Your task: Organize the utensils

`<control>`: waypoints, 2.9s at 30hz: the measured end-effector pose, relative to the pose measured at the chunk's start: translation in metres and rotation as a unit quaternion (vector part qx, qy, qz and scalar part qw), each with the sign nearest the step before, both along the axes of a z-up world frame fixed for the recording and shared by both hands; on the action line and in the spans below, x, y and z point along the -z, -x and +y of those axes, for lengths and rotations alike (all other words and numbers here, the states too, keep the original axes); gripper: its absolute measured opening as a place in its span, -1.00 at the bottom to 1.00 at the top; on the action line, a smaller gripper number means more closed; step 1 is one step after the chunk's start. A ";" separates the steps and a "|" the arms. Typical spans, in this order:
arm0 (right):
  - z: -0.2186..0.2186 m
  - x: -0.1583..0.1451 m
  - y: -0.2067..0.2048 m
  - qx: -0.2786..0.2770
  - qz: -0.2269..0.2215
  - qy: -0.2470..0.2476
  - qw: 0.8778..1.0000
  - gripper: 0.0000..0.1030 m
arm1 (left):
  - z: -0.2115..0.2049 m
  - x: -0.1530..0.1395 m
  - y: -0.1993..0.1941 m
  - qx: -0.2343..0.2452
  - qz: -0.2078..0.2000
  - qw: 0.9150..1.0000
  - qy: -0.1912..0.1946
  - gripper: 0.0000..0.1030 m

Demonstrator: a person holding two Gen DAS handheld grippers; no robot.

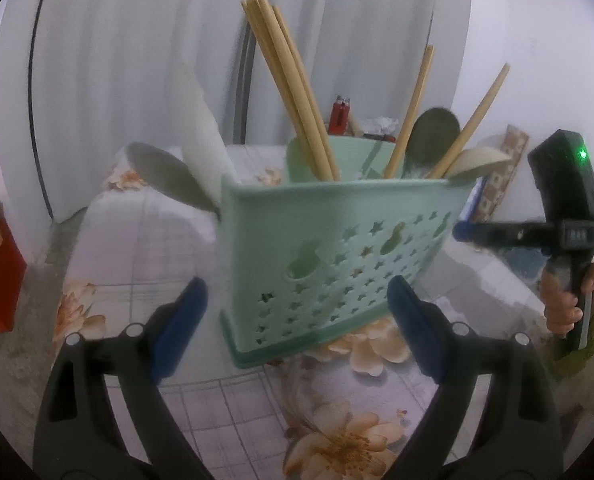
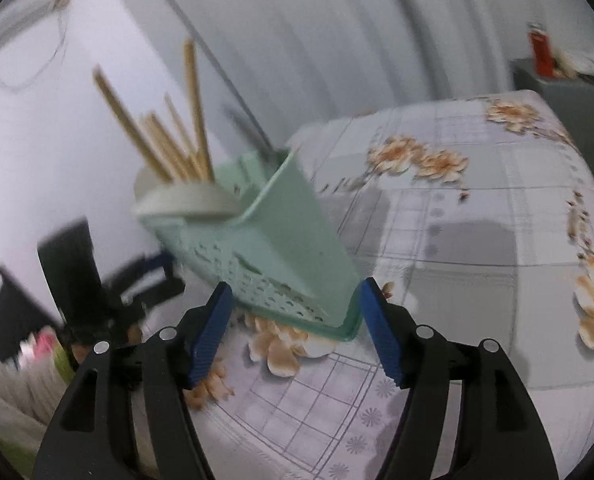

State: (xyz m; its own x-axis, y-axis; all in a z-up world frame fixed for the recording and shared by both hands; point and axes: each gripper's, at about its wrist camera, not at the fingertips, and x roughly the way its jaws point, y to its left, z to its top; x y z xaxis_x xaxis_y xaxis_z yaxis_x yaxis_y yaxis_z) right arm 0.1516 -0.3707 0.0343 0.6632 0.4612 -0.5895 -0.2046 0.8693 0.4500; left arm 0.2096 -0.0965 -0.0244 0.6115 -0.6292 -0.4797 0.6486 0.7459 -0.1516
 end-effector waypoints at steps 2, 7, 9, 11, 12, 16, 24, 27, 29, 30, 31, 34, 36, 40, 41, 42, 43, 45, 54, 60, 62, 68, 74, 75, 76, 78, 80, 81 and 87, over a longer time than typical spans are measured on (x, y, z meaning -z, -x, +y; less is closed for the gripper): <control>0.007 0.002 -0.006 -0.014 0.000 0.007 1.000 0.27 | -0.004 0.002 -0.005 0.005 0.004 1.000 -0.006 0.69; 0.019 0.008 -0.026 -0.029 0.002 0.026 0.999 0.27 | -0.010 0.005 -0.015 0.005 0.017 1.000 -0.001 0.69; 0.026 0.011 -0.029 -0.029 0.002 0.041 0.999 0.32 | -0.010 0.005 -0.019 0.001 0.022 1.000 0.006 0.69; 0.029 0.011 -0.028 -0.026 -0.002 0.048 0.998 0.33 | -0.010 0.006 -0.020 -0.002 0.024 1.000 0.006 0.69; 0.030 0.010 -0.027 -0.026 -0.002 0.048 0.999 0.33 | -0.009 0.006 -0.021 -0.003 0.024 1.000 0.004 0.69; 0.033 0.009 -0.021 -0.026 0.001 0.050 0.998 0.33 | -0.013 0.004 -0.017 -0.011 0.026 1.000 -0.001 0.69; 0.044 0.008 0.005 -0.014 0.002 0.062 0.998 0.33 | -0.011 -0.004 0.004 -0.016 0.038 0.999 0.003 0.69; 0.048 0.008 0.022 -0.008 0.004 0.064 0.998 0.33 | -0.007 -0.004 0.018 -0.013 0.036 0.999 0.005 0.69; 0.051 0.008 0.034 -0.003 0.005 0.071 0.997 0.33 | -0.005 -0.003 0.027 -0.011 0.038 0.999 0.007 0.69; 0.053 0.007 0.041 -0.002 0.004 0.074 0.997 0.33 | -0.004 -0.003 0.035 -0.009 0.039 0.999 0.009 0.69; 0.055 0.006 0.048 0.000 0.004 0.079 0.997 0.33 | -0.002 -0.003 0.040 -0.008 0.040 0.999 0.010 0.69; 0.057 0.006 0.064 0.007 0.005 0.086 0.996 0.33 | 0.001 -0.002 0.050 -0.003 0.041 0.999 0.013 0.69; 0.057 0.007 0.070 0.011 0.005 0.087 0.996 0.33 | 0.003 -0.002 0.059 -0.001 0.041 0.999 0.013 0.69; 0.056 0.008 0.075 0.018 0.004 0.087 0.996 0.33 | 0.003 -0.001 0.061 -0.002 0.033 0.999 0.010 0.70; 0.056 0.008 0.075 0.020 0.005 0.086 0.996 0.33 | 0.004 0.002 0.065 -0.004 0.034 0.999 0.010 0.70; 0.057 0.008 0.076 0.023 0.007 0.088 0.996 0.33 | 0.004 0.002 0.069 -0.011 0.035 0.999 0.011 0.73; 0.058 0.007 0.079 0.029 0.008 0.094 0.995 0.33 | 0.005 0.002 0.073 -0.018 0.034 0.999 0.010 0.73; 0.061 0.007 0.087 0.038 0.011 0.108 0.993 0.33 | 0.008 -0.001 0.086 -0.031 0.024 0.999 0.007 0.73; 0.090 0.003 0.143 0.108 0.016 0.159 0.981 0.61 | 0.041 -0.010 0.148 -0.154 -0.005 0.988 -0.025 0.83; 0.125 -0.017 0.161 0.171 -0.037 0.222 0.959 0.87 | 0.048 -0.020 0.168 -0.246 -0.018 0.967 -0.069 0.83; 0.134 -0.022 0.160 0.190 -0.043 0.257 0.947 0.87 | 0.046 -0.025 0.178 -0.273 -0.037 0.957 -0.091 0.83; 0.134 -0.034 0.161 0.228 -0.043 0.262 0.937 0.87 | 0.041 -0.049 0.196 -0.321 -0.079 0.937 -0.110 0.83; 0.136 -0.039 0.163 0.257 -0.036 0.276 0.926 0.87 | 0.048 -0.050 0.186 -0.330 -0.031 0.935 -0.124 0.83; 0.136 -0.039 0.163 0.259 -0.035 0.279 0.924 0.87 | 0.048 -0.050 0.188 -0.331 -0.032 0.935 -0.124 0.83; 0.135 -0.040 0.163 0.264 -0.033 0.283 0.922 0.87 | 0.048 -0.050 0.187 -0.330 -0.031 0.935 -0.123 0.83; 0.134 -0.040 0.164 0.271 -0.029 0.289 0.918 0.87 | 0.047 -0.048 0.186 -0.332 -0.025 0.936 -0.120 0.83; 0.132 -0.040 0.164 0.277 -0.026 0.291 0.915 0.87 | 0.047 -0.047 0.186 -0.334 -0.019 0.935 -0.118 0.83; 0.132 -0.040 0.164 0.279 -0.024 0.292 0.915 0.87 | 0.048 -0.045 0.185 -0.335 -0.015 0.935 -0.118 0.83; 0.131 -0.039 0.163 0.285 -0.017 0.292 0.913 0.87 | 0.050 -0.040 0.179 -0.340 -0.001 0.932 -0.123 0.83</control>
